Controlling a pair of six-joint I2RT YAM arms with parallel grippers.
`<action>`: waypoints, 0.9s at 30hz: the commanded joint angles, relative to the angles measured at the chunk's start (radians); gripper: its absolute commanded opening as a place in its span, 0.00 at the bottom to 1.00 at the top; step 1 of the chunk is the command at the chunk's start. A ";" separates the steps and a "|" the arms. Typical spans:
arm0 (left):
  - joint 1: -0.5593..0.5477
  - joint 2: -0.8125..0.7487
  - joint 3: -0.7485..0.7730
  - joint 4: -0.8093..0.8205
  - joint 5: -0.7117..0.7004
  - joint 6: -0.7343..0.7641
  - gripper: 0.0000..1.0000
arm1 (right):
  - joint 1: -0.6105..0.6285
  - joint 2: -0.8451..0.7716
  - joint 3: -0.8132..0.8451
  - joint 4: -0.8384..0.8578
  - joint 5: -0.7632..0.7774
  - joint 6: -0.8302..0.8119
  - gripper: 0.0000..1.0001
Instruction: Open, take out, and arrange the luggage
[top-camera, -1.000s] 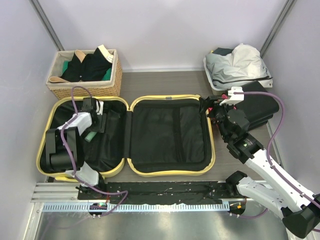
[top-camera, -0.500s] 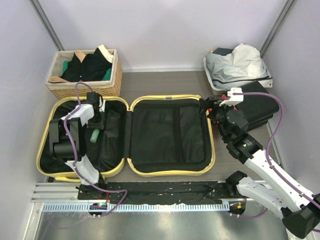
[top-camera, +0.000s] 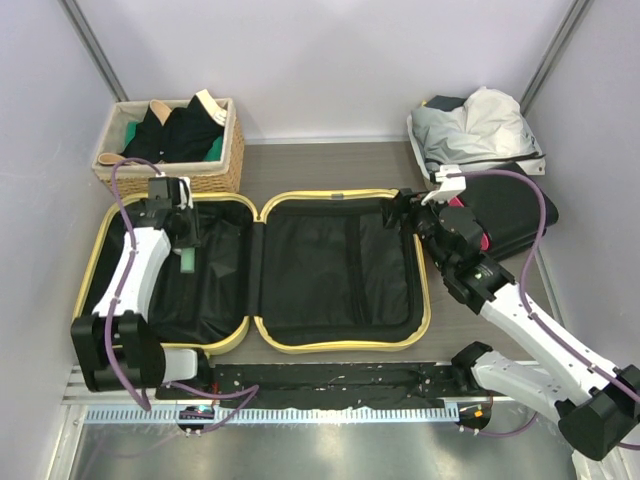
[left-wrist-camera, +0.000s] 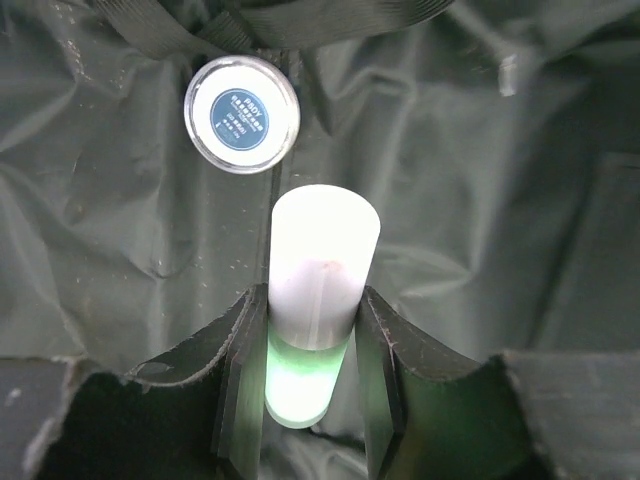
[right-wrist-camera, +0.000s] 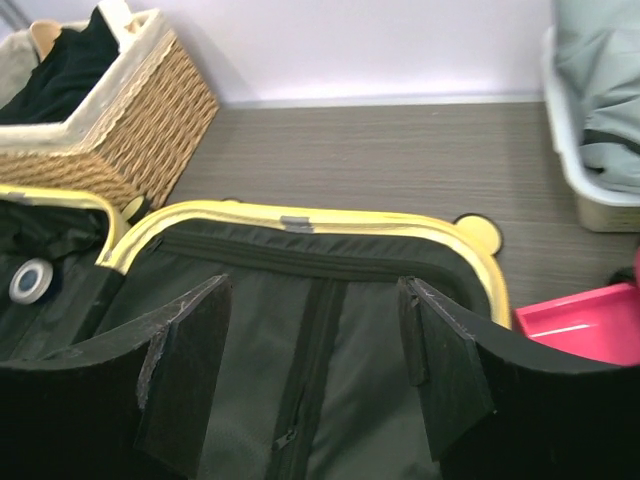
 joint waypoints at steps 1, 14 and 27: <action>-0.008 -0.066 0.061 -0.013 0.129 -0.080 0.00 | 0.000 0.039 0.055 0.073 -0.118 0.046 0.73; -0.268 0.152 0.319 0.413 0.443 -0.411 0.00 | 0.092 0.202 0.203 0.064 -0.189 0.066 0.66; -0.328 0.221 0.155 0.779 0.624 -0.767 0.00 | 0.193 0.393 0.364 -0.113 -0.230 -0.001 0.70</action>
